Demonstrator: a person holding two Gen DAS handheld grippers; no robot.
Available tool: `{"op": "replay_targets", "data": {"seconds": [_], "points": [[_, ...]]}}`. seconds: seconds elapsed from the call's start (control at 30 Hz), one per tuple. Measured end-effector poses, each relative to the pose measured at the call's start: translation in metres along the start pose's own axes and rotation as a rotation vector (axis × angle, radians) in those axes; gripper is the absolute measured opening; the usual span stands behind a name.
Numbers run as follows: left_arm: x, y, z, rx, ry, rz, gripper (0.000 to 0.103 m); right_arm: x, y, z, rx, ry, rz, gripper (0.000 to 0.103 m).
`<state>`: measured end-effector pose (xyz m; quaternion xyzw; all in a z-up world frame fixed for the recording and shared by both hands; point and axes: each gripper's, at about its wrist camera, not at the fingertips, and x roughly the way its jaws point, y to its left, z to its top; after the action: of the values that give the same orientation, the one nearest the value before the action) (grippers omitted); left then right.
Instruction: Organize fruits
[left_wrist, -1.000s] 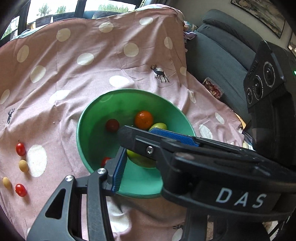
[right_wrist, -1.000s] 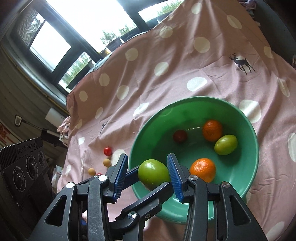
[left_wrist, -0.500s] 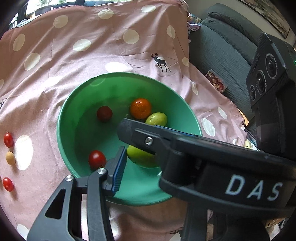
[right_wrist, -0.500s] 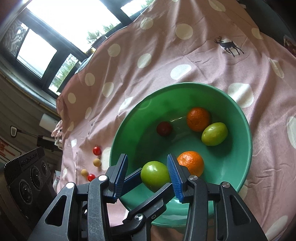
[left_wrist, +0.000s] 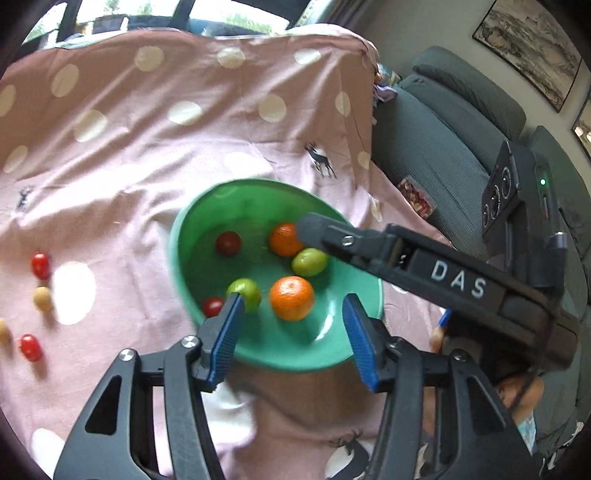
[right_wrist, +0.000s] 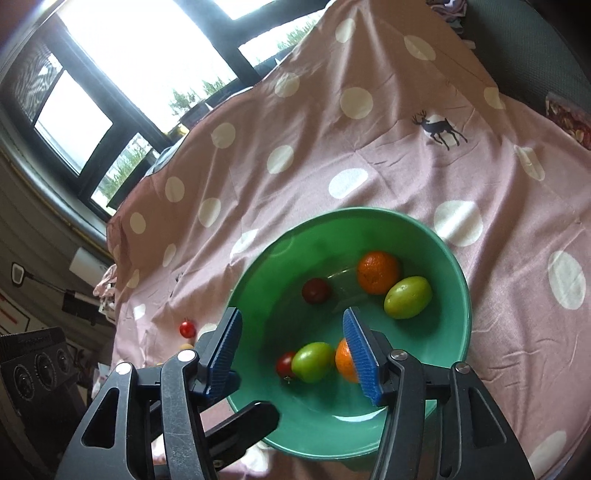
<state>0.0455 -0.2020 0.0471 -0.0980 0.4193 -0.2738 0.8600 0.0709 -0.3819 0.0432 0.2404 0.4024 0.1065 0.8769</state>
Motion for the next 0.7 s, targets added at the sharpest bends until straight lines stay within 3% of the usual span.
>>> {"op": "replay_targets", "data": {"seconds": [0.17, 0.4, 0.47, 0.6, 0.7], "points": [[-0.048, 0.036, -0.014, -0.032, -0.078, 0.140, 0.063, -0.006, 0.021, -0.003, -0.040, -0.051, 0.017, 0.060], [-0.107, 0.110, -0.036, -0.181, -0.163, 0.281, 0.065, -0.005, 0.056, -0.015, -0.137, -0.115, -0.025, 0.062], [-0.118, 0.129, -0.045, -0.211, -0.183, 0.333, 0.065, 0.000, 0.066, -0.021, -0.176, -0.100, -0.021, 0.072], [-0.131, 0.168, -0.054, -0.317, -0.208, 0.383, 0.065, 0.013, 0.084, -0.033, -0.237, -0.070, -0.028, 0.072], [-0.142, 0.184, -0.053, -0.327, -0.241, 0.423, 0.065, 0.025, 0.099, -0.044, -0.287, -0.040, -0.044, 0.072]]}}
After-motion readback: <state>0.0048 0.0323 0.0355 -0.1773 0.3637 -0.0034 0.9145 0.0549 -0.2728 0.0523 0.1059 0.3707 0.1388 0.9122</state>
